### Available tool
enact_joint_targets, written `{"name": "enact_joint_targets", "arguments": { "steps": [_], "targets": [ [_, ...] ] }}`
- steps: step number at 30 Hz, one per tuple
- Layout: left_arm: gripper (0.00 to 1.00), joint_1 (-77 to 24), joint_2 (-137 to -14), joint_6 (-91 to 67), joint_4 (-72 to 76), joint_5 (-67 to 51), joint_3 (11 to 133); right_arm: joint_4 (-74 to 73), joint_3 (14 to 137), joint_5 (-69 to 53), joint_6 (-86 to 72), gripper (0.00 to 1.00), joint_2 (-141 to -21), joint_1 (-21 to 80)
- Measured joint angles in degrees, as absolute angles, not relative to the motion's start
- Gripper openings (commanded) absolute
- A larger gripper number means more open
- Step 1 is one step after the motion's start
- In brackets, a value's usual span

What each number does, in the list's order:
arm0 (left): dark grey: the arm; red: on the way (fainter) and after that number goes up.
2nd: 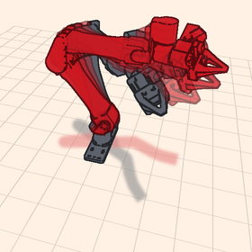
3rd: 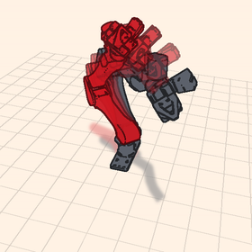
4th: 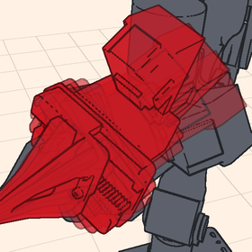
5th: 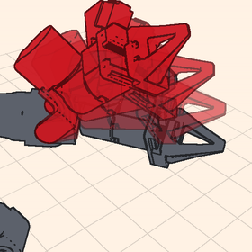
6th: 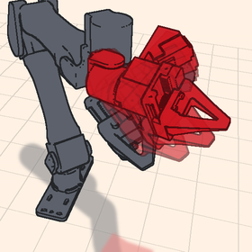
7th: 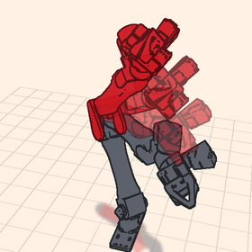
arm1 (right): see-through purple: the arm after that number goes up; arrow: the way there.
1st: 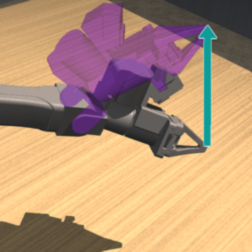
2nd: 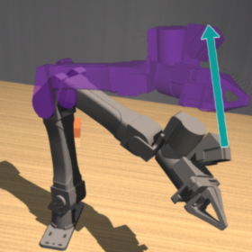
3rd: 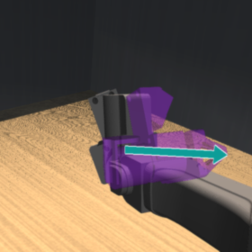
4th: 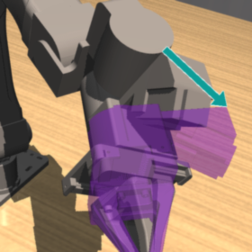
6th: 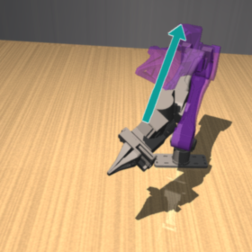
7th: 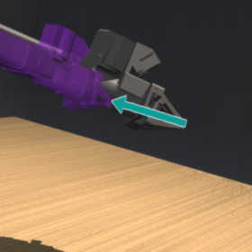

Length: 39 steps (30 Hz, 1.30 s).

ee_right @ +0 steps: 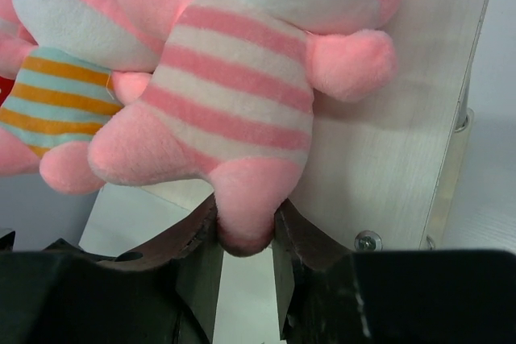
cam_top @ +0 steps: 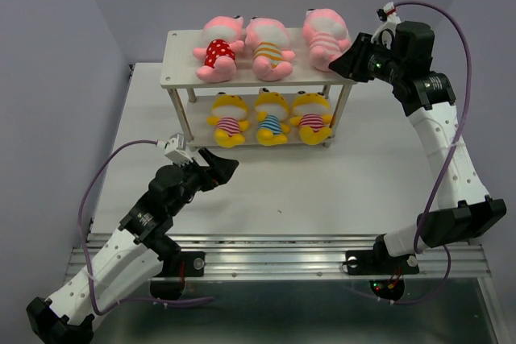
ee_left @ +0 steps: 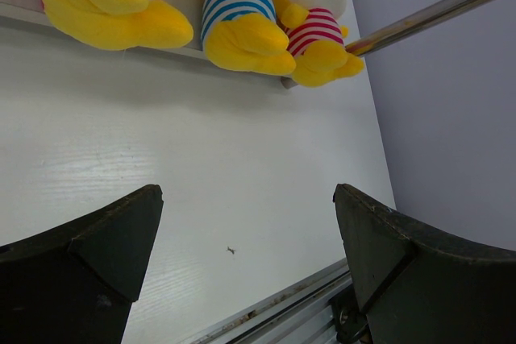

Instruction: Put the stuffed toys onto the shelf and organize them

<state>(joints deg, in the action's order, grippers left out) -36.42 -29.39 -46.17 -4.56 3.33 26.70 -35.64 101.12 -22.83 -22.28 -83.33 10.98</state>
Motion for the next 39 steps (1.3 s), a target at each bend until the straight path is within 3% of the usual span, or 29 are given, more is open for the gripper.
{"name": "enact_joint_targets", "arguments": {
  "steps": [8, 17, 20, 26, 29, 31, 39],
  "targets": [
    [0.99, -36.4, -29.3, -46.2, -4.6, 3.5, 26.7, -35.6, 100.3, -22.8, -22.4, 0.38, -83.3, 11.0],
    [0.99, -36.4, -29.1, -46.2, -4.6, 3.7, 26.7, -35.4, 100.2, -22.8, -23.0, 0.54, -83.0, 11.0],
    [0.99, -36.4, -29.1, -46.2, -4.6, 3.7, 26.7, -35.2, 99.9, -22.7, -23.2, 0.65, -82.5, 11.0],
    [0.99, -36.4, -29.1, -46.2, -4.6, 3.9, 26.7, -34.3, 99.4, -21.7, -23.6, 0.75, -81.0, 11.0],
    [0.99, -36.4, -29.0, -46.2, -4.9, 3.9, 26.7, -34.0, 99.4, -21.4, -23.5, 0.85, -80.3, 11.0],
    [0.99, -36.4, -28.8, -46.2, -5.2, 3.9, 26.7, -33.8, 99.4, -21.4, -23.6, 1.00, -79.7, 11.0],
    [0.99, -36.4, -28.4, -46.2, -6.3, 4.4, 26.7, -32.4, 95.9, -18.7, -23.1, 1.00, -74.0, 11.0]
  ]
}}
